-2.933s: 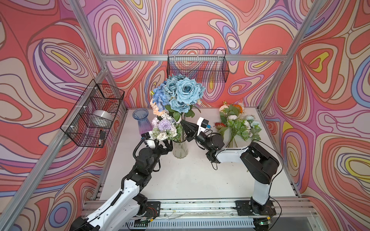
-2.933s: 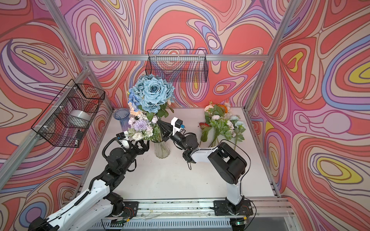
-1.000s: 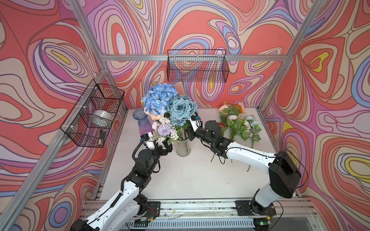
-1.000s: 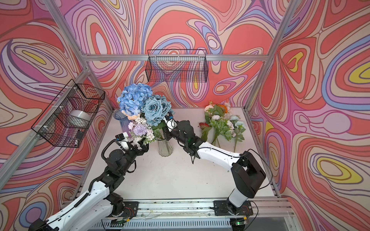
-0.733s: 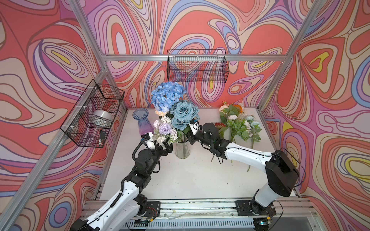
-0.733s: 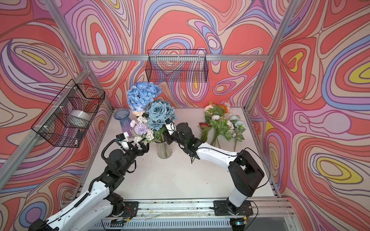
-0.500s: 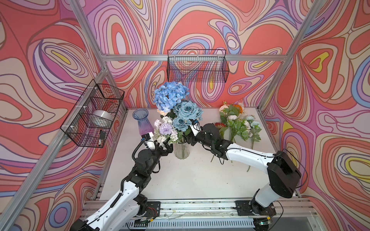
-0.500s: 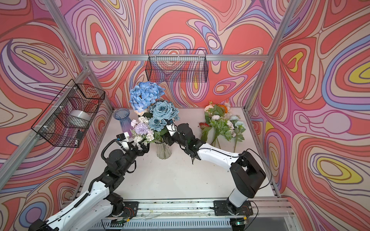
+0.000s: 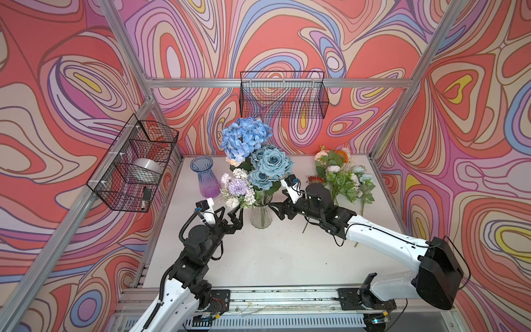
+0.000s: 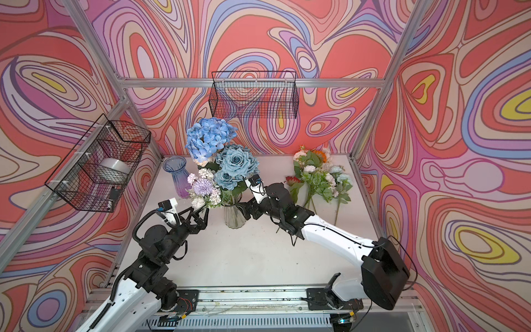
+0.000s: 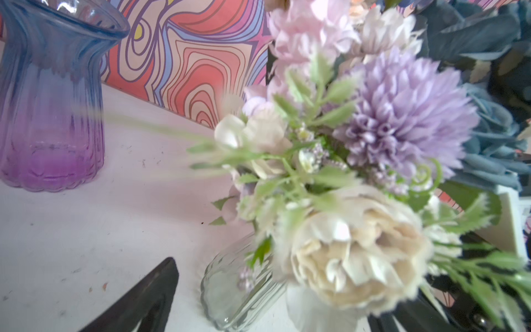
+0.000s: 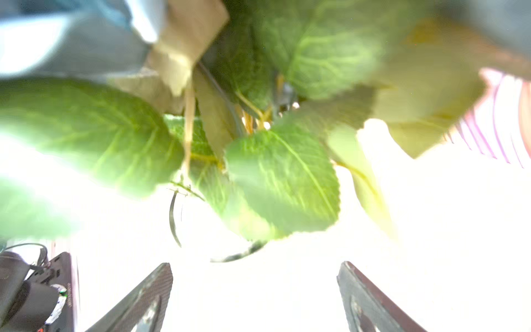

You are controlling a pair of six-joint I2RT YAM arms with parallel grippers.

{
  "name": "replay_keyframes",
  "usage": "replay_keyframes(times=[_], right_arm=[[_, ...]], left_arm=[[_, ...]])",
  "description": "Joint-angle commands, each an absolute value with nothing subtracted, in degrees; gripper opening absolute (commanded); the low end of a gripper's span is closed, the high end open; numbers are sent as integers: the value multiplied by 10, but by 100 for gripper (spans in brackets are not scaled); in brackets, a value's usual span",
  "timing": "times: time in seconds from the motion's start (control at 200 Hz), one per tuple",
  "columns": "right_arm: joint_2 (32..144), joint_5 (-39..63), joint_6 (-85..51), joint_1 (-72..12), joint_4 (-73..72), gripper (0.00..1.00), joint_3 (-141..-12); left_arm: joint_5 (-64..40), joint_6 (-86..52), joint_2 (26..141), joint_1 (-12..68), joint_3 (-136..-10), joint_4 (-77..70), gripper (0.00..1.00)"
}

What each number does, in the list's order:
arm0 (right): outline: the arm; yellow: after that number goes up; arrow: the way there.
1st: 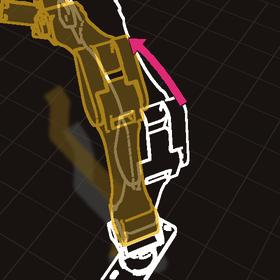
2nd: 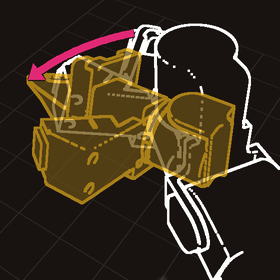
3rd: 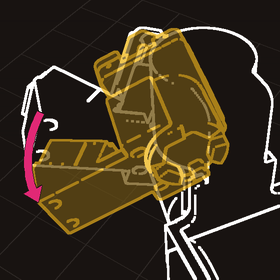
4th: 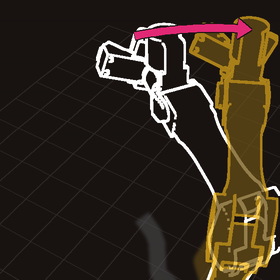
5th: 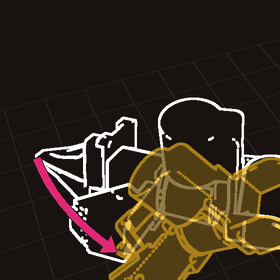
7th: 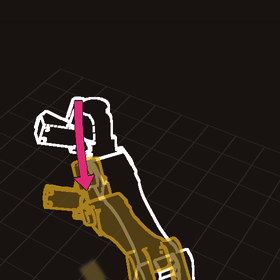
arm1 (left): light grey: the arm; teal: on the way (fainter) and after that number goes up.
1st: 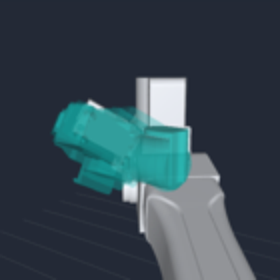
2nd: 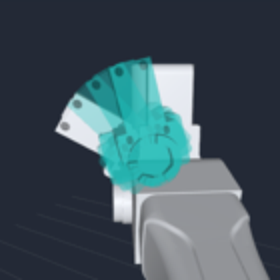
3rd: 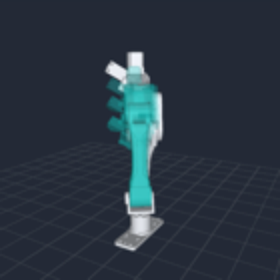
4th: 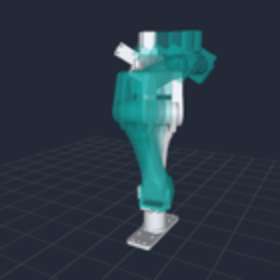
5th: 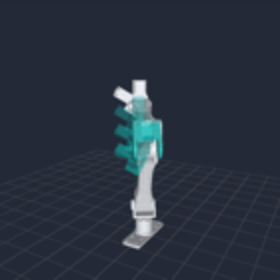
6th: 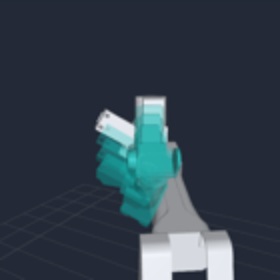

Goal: Arrange flowers in a vase
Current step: Adjust the flower in the vase, then pick up the flower from the top-right of the table.

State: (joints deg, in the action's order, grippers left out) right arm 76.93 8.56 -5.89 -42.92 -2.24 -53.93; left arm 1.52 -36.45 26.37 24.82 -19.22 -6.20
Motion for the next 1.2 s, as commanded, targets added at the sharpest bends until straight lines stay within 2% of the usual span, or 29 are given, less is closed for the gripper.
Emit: replay_keyframes(times=[0.0,0.26,0.466,0.696,1.097,1.192], right_arm=[[748,44,-83,-415,41,91,-519],[764,-54,-189,-333,164,85,-527],[829,-86,-269,-252,228,69,-552],[941,-76,-285,-236,244,52,-610],[1087,-91,-325,-209,233,34,-673],[1108,-90,-329,-207,229,25,-684]], left_arm=[[12,-361,240,251,-179,14,100],[-52,-359,269,261,-162,21,100],[-33,-335,278,304,-160,-1,100],[18,-316,289,352,-164,-42,100],[78,-312,351,355,-165,-152,100],[77,-308,369,355,-171,-163,100]])
